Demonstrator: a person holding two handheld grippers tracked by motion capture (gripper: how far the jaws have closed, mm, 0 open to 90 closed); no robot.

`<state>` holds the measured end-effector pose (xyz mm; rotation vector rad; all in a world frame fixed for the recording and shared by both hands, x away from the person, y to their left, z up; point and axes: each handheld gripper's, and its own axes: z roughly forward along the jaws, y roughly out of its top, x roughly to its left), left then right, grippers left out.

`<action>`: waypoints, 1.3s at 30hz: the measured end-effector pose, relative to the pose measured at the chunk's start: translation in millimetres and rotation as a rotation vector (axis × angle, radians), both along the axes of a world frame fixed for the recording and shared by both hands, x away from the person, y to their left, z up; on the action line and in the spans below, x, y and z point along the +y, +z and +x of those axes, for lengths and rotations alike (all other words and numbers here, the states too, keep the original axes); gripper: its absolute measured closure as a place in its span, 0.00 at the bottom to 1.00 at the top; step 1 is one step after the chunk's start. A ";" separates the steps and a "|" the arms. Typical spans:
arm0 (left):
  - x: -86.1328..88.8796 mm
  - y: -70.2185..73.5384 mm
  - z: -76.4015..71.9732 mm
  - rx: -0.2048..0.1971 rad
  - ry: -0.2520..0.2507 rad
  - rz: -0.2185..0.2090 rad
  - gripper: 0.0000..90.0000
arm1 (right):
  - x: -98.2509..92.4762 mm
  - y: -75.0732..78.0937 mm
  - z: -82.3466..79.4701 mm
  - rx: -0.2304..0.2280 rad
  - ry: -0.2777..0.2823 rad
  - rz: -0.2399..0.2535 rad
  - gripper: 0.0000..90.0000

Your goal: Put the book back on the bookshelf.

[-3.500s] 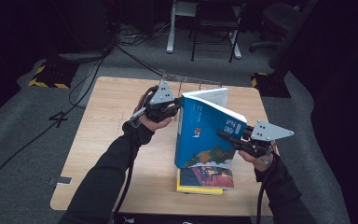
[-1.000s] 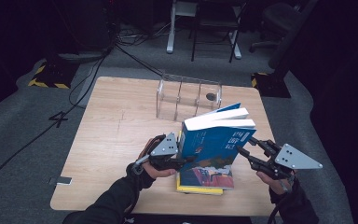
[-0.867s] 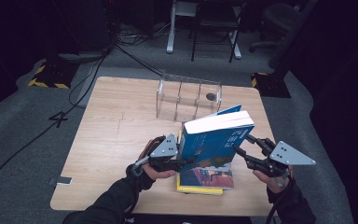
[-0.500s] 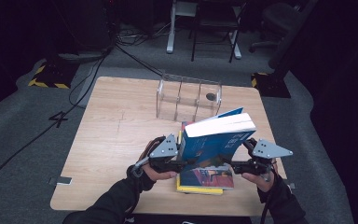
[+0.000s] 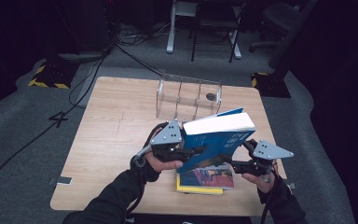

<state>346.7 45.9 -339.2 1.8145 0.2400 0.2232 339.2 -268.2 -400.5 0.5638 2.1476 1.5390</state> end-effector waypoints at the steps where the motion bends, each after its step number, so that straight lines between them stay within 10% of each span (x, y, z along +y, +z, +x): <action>1: -0.6 3.2 0.4 -0.002 0.000 -0.002 0.58 | 0.1 0.1 -0.1 0.000 -0.001 -0.001 0.36; 27: -16.6 38.9 1.6 -0.044 0.005 0.088 0.65 | 0.2 1.3 0.1 0.000 -0.014 -0.033 0.36; 39: -15.2 38.7 4.8 -0.029 0.013 0.080 0.66 | -33.3 -13.1 -5.9 0.042 -0.094 -0.148 0.36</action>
